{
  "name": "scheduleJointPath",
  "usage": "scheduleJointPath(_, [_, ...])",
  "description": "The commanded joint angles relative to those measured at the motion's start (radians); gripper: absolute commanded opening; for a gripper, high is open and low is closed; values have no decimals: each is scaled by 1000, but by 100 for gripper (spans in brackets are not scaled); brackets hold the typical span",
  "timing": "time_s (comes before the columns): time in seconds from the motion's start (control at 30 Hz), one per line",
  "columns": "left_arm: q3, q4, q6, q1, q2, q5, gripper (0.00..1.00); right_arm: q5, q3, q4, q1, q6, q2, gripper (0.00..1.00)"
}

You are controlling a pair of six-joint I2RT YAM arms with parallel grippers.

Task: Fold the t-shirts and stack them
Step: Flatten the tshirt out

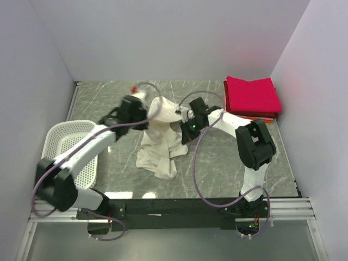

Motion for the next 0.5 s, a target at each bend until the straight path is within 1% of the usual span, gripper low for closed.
scheduleJointPath(0.0, [32,-11,-18,121,-215,60,0,197,141,-66,-68,-95,-134,0])
scheduleJointPath(0.03, [43,-22,-7,173,-241,80,0,242,204,-81,-82,-147,-142,0])
scheduleJointPath(0.1, [83,-68,7,218,-302,90,0,340,299,-126,-116,-201,-156,0])
scheduleJointPath(0.13, [97,-83,13,254,-322,93,0,360,327,-136,-126,-244,-162,0])
scheduleJointPath(0.2, [117,-102,25,281,-373,73,0,393,390,-158,-148,-288,-174,0])
scheduleJointPath(0.33, [129,-111,34,328,-442,4,0,473,430,-155,-157,-339,-203,0])
scheduleJointPath(0.37, [141,-117,33,333,-456,-17,0,515,428,-138,-159,-347,-225,0])
scheduleJointPath(0.47, [163,-138,19,342,-513,-80,0,577,415,-88,-174,-373,-275,0])
